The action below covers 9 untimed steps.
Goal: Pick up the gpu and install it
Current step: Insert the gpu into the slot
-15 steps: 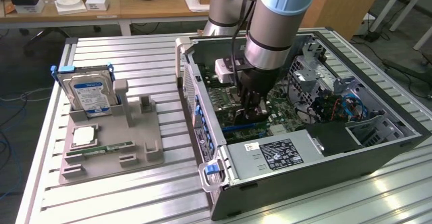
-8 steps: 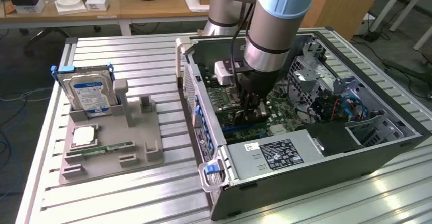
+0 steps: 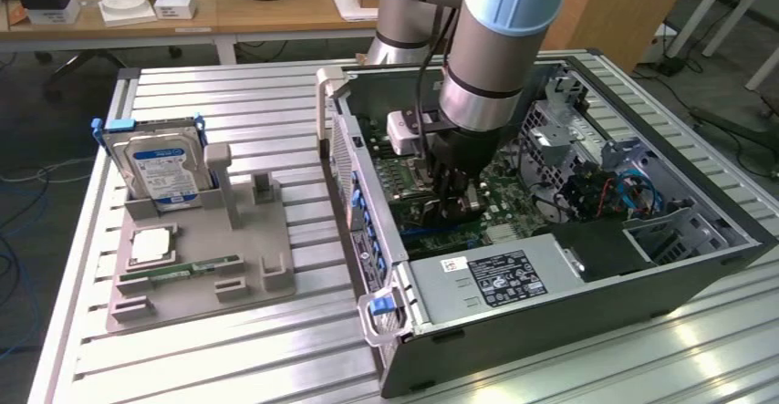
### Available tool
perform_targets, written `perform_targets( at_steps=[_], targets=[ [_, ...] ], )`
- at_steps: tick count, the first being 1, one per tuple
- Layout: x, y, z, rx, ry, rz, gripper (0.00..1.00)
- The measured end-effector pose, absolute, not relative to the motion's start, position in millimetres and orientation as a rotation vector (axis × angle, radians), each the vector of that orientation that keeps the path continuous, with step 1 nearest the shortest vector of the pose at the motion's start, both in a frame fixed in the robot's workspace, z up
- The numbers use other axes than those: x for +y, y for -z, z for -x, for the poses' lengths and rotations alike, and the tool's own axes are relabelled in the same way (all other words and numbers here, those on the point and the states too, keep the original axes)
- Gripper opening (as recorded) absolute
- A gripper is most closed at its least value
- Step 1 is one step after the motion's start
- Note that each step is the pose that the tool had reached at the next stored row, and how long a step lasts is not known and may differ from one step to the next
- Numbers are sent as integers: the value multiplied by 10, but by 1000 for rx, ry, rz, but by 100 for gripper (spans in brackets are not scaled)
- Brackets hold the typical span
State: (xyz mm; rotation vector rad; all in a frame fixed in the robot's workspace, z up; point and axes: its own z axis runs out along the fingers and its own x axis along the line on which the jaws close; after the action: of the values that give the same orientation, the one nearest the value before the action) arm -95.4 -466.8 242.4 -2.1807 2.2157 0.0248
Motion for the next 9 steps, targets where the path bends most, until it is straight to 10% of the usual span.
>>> perform_targets(
  at_steps=[9],
  targets=[
    [-4660, -2421, 953, 2219, -32, 2184, 27]
  ],
)
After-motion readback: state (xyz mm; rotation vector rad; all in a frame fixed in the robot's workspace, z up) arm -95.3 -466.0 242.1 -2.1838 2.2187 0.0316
